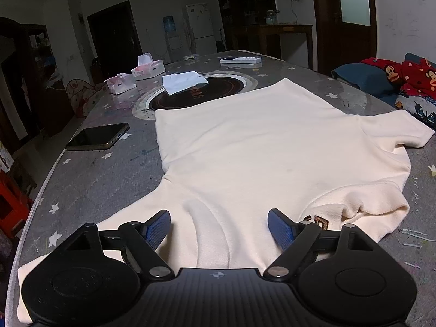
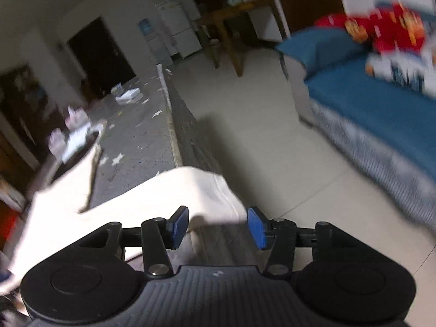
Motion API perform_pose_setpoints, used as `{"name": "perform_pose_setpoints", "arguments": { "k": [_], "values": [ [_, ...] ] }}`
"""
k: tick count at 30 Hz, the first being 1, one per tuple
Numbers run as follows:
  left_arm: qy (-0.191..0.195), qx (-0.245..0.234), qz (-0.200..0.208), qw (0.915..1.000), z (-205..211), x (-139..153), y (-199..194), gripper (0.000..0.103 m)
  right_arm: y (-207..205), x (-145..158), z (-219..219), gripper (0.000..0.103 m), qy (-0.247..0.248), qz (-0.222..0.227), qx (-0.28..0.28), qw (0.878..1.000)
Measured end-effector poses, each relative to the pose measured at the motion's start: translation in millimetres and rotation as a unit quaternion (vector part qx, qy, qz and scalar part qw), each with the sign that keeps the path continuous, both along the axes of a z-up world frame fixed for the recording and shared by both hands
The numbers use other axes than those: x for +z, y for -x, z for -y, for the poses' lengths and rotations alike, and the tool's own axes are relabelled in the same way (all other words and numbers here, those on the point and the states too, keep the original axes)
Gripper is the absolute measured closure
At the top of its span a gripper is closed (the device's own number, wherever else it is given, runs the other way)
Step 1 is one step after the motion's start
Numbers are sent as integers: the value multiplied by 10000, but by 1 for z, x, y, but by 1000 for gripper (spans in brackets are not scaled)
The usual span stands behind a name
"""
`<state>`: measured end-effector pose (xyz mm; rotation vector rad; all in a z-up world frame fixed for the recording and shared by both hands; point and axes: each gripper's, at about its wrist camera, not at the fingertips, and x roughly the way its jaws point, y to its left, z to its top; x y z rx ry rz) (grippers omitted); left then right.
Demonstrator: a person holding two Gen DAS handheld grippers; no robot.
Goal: Fold clothes
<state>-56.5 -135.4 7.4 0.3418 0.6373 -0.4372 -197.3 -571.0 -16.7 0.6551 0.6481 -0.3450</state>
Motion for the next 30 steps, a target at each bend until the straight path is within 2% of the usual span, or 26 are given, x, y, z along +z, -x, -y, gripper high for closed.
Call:
{"name": "perform_pose_setpoints", "arguments": {
  "k": [5,8,9,10,12,13,16,24,30],
  "values": [
    [-24,18,3,10000,1,0,0,20,7,-20,19,54,-1102,475,-174,9926],
    [-45,33,15,10000,1,0,0,18,2,-27,26,57,-1399,583,-224,9882],
    [-44,37,11,10000,1,0,-1,18,1,-29,28,59,-1455,613,-263,9871],
    [-43,41,7,10000,1,0,-1,18,0,-31,29,69,-1512,643,-301,9860],
    [-49,43,10,10000,1,0,-1,18,-2,-34,33,79,-1602,714,-384,9838],
    [-51,44,11,10000,1,0,-1,18,-1,-34,34,87,-1604,771,-434,9831],
    [-58,44,13,10000,0,0,-2,17,-1,-25,34,99,-1428,892,-496,9845],
    [-36,59,18,10000,0,0,-2,16,-19,33,24,101,-319,1292,-246,9908],
    [3,81,10,10000,-1,0,-2,15,-35,13,20,101,-68,694,-241,9973]
  ]
}}
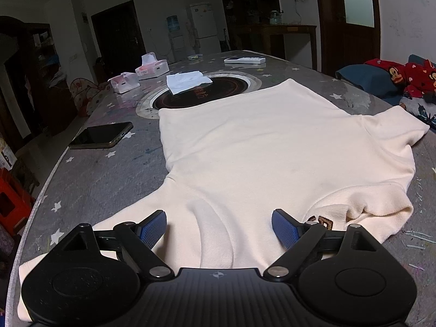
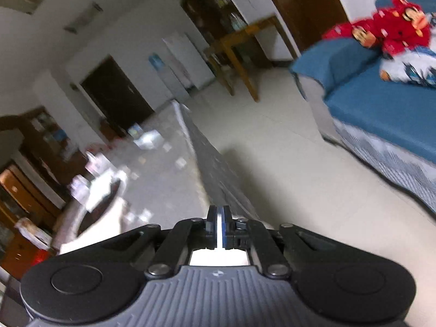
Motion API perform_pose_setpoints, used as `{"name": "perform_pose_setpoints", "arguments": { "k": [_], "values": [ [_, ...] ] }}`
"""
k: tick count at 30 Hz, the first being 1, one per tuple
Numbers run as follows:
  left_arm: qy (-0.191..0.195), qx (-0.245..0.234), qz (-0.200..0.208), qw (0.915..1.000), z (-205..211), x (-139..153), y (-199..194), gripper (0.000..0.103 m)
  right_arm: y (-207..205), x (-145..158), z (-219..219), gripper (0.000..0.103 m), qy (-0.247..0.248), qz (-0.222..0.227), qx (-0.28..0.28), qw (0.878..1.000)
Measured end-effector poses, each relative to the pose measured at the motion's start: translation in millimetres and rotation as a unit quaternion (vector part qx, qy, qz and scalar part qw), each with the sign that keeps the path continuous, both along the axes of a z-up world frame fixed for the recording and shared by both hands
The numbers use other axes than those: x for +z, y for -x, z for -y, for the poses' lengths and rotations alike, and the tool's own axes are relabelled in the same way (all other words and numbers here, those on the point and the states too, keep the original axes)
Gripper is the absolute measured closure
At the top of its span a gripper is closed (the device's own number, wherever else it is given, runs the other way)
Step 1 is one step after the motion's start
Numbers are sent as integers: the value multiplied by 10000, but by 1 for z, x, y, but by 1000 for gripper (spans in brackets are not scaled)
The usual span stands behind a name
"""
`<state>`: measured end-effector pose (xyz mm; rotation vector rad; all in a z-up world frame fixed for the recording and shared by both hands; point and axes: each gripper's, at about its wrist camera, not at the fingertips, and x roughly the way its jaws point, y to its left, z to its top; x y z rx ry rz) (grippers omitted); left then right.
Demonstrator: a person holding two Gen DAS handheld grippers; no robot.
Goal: Fold clothes
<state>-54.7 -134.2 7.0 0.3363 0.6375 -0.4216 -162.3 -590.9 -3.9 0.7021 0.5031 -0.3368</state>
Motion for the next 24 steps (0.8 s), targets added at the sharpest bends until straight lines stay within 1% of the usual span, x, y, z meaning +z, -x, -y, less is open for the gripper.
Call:
{"name": "perform_pose_setpoints", "arguments": {
  "k": [2,3,6,8,9,12,14,16,18,21,24],
  "values": [
    [-6,-16,1,10000,0,0,0,14,1,-8,-2,100,-58,-160,-51,9998],
    [-11,-26,2,10000,0,0,0,14,1,-9,-5,98,-15,-215,-29,9998],
    [-18,-39,18,10000,-1,0,1,14,2,2,-23,96,409,-276,229,9985],
    [-22,-46,31,10000,-1,0,1,14,-1,9,-46,89,753,-294,594,9950],
    [-25,-50,37,10000,-2,0,1,14,-4,12,-59,80,936,-298,815,9918],
    [-6,-26,31,10000,-3,0,1,14,-12,22,-98,79,1481,-309,1472,9775],
    [-15,-18,35,10000,-4,0,1,14,-16,27,-134,79,1881,-297,2094,9591],
    [-41,-23,47,10000,-5,0,2,14,-22,27,-165,78,2066,-273,2682,9406],
    [-53,-22,56,10000,-6,0,2,14,-30,23,-184,77,2085,-311,3049,9287],
    [-43,10,50,10000,-9,0,3,14,-40,14,-203,77,2204,-622,3290,9162],
    [16,39,21,10000,-14,0,3,14,-33,14,-206,74,2261,-852,3379,9096]
  ]
}}
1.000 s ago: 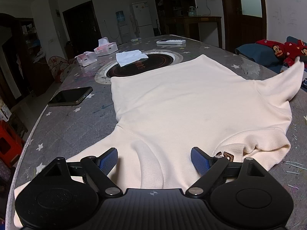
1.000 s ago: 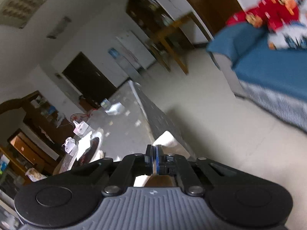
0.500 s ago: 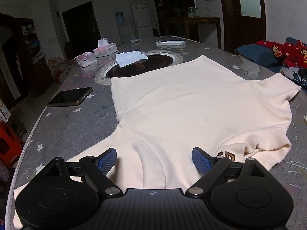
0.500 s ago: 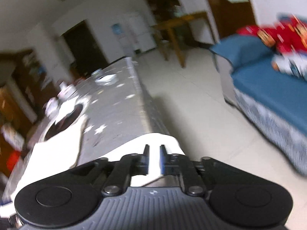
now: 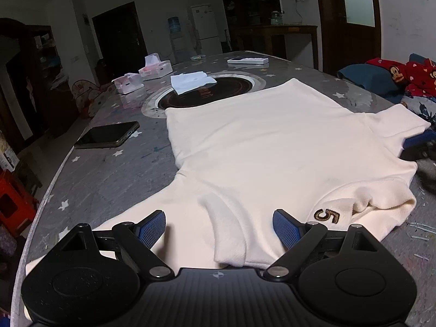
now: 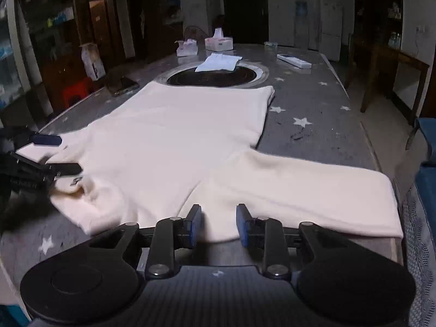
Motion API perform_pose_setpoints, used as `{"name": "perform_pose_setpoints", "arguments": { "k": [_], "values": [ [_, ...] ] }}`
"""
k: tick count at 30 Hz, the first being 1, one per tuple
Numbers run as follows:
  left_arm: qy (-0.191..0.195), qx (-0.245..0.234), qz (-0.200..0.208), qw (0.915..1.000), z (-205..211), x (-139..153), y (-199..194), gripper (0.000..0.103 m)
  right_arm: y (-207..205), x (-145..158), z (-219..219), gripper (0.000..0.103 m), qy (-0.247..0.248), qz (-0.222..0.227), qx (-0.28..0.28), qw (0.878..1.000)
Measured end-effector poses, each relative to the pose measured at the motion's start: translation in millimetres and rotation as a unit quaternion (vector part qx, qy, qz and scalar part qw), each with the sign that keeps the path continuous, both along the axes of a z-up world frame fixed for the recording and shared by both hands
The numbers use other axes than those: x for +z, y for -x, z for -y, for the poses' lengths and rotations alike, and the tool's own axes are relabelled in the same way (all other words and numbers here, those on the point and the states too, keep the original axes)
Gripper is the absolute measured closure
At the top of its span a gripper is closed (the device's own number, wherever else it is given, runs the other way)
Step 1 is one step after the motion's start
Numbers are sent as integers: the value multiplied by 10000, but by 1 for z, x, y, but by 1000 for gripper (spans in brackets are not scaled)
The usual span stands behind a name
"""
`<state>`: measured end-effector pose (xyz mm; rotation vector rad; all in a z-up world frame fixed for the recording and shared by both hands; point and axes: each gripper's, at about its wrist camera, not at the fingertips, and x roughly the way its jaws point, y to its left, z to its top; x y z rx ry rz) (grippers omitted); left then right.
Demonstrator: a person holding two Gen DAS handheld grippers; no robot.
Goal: Fold clothes
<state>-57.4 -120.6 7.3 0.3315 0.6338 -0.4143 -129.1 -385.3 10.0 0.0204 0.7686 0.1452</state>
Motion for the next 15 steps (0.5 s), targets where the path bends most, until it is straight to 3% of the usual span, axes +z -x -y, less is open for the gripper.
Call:
{"name": "perform_pose_setpoints", "arguments": {
  "k": [6,11,15],
  "values": [
    [33,-18,-2,10000,-2,0,0,14,18,11,-4,69,281,-209,213,9992],
    [59,51,-25,10000,-2,1,3,14,-2,13,9,65,63,124,-206,9997],
    [117,110,-60,9999,-7,2,10,14,-10,-2,19,61,-82,2,-464,9989]
  ]
}}
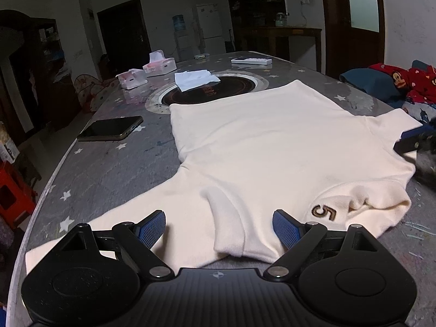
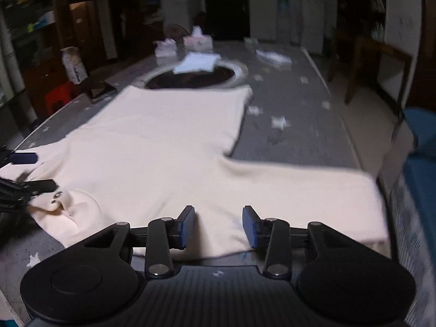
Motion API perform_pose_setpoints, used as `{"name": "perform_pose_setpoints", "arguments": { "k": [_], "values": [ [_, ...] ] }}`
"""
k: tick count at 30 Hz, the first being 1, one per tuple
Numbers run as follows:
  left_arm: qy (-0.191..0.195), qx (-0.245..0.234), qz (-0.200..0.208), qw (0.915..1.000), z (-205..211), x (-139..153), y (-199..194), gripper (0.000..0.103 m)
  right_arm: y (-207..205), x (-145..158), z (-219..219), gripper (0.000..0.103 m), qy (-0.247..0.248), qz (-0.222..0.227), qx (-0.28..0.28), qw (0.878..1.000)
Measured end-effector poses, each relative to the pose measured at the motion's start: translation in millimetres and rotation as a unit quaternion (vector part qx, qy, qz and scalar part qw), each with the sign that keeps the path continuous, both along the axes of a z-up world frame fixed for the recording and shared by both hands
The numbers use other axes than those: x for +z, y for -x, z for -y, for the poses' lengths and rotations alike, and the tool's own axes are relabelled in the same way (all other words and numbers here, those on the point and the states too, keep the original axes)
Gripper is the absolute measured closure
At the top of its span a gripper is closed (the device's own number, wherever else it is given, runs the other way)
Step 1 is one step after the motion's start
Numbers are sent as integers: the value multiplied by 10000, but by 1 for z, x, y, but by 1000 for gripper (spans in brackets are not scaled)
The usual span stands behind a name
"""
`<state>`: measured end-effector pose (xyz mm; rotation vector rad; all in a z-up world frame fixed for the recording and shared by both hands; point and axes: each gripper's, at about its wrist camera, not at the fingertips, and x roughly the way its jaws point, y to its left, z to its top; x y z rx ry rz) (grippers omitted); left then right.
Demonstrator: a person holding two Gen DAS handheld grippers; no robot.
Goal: Fold clothes
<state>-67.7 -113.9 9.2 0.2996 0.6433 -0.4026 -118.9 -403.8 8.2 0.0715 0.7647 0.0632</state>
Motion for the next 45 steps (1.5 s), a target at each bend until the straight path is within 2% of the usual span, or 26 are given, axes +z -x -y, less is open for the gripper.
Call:
{"name": "perform_pose_setpoints", "arguments": {
  "k": [4,9,11,14,19,23,25,27,28,30,33,36,45],
  "values": [
    [199,60,-115,9997,-7,0,7,15,14,-1,-3,52,111,-26,60,9999],
    [527,147,-93,9985,-24,12,11,15,17,6,-9,50,252,1,90,9996],
    [697,427,-75,9966,-42,19,7,15,12,9,-10,47,180,122,72,9997],
    [710,1017,0,9923,-69,26,3,20,1,8,-15,45,81,201,61,9997],
    [515,2219,-87,9737,-121,22,-6,24,-6,-4,-23,36,88,216,160,9996],
    [273,2690,-224,9625,-142,9,-9,28,-4,-8,-26,24,150,272,175,9994],
    [356,2708,-269,9616,-148,5,-9,30,-4,-10,-29,10,243,289,204,9991],
    [453,2596,-280,9643,-150,7,-10,46,-3,-13,-30,7,293,326,207,9988],
    [451,2533,-262,9660,-150,7,-12,50,-2,-14,-31,4,318,345,209,9987],
    [391,2424,-203,9692,-147,9,-15,74,-4,-16,-30,0,305,328,177,9988],
    [272,2306,-159,9725,-148,11,-25,91,-4,-17,-30,0,304,328,169,9989],
    [17,2222,-3,9750,-149,12,-41,96,-3,-17,-30,0,298,330,170,9989],
    [-725,1996,562,9756,-141,14,-70,97,-3,-17,-30,0,301,326,169,9989]
  ]
}}
